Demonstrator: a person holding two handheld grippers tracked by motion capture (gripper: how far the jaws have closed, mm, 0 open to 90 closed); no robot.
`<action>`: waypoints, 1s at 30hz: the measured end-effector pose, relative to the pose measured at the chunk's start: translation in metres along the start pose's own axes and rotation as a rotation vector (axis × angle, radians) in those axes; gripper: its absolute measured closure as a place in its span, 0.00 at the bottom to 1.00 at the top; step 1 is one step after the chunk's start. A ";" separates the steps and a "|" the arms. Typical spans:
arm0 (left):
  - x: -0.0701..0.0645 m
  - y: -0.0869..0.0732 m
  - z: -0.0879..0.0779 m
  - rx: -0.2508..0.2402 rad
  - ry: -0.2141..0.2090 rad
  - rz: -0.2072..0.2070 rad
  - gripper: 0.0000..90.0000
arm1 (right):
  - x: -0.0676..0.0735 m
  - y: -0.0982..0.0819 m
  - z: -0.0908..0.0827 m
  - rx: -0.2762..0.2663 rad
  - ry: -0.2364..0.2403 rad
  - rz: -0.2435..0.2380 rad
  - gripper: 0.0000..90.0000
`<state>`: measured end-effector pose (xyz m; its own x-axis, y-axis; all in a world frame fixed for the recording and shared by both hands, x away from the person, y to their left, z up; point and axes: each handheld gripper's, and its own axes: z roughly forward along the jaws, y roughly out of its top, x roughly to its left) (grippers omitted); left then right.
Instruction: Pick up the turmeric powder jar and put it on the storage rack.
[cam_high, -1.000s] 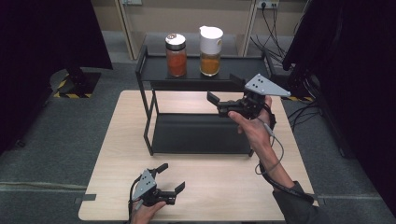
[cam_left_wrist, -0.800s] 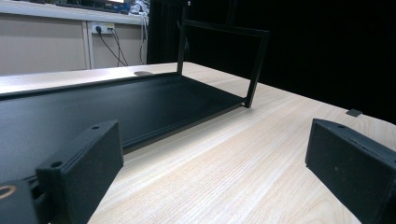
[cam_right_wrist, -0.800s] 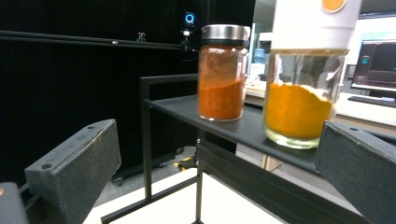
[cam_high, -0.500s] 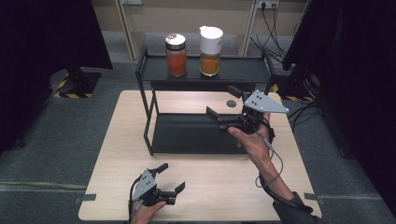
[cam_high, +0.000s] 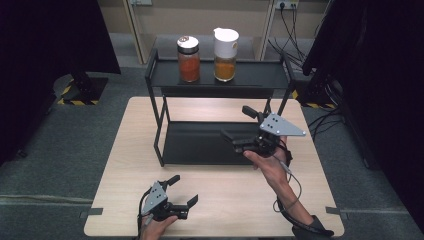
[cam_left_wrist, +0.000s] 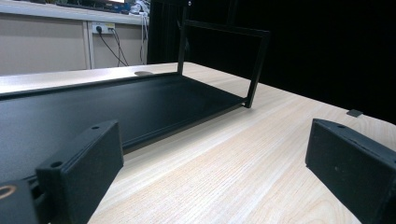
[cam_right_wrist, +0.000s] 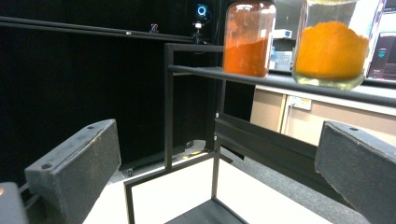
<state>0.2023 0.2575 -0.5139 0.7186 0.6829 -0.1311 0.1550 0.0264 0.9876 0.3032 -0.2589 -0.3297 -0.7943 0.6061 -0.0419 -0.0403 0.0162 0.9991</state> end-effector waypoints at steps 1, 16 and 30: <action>0.000 0.000 0.000 -0.001 0.000 0.000 0.04 | 0.000 -0.002 -0.001 0.000 0.000 0.001 0.00; 0.000 0.000 0.000 -0.001 0.000 0.001 0.04 | 0.007 -0.038 -0.012 0.018 0.005 0.028 0.00; 0.000 0.000 0.000 0.000 0.001 0.002 0.04 | 0.016 -0.066 -0.024 0.037 0.008 0.048 0.00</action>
<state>0.2022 0.2574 -0.5140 0.7185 0.6835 -0.1287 0.1531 0.0251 0.9879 0.2785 -0.2699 -0.3970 -0.7998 0.6003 0.0063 0.0202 0.0165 0.9997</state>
